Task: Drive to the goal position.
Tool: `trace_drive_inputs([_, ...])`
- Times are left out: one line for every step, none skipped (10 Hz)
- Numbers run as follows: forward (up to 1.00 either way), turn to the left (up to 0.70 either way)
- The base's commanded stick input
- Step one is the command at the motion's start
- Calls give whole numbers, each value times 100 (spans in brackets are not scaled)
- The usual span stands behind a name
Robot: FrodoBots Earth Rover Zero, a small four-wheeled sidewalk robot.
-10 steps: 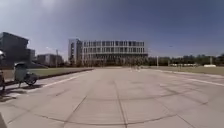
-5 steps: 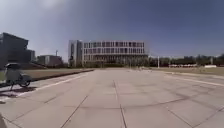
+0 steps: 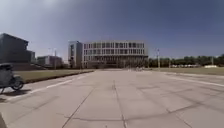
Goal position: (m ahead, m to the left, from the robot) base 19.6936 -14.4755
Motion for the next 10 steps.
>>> trace_drive_inputs([70, 0])
trace_drive_inputs([70, 0])
trace_drive_inputs([70, 0])
trace_drive_inputs([70, 0])
trace_drive_inputs([70, 0])
trace_drive_inputs([70, 0])
trace_drive_inputs([70, 0])
trace_drive_inputs([70, 0])
trace_drive_inputs([70, 0])
trace_drive_inputs([70, 0])
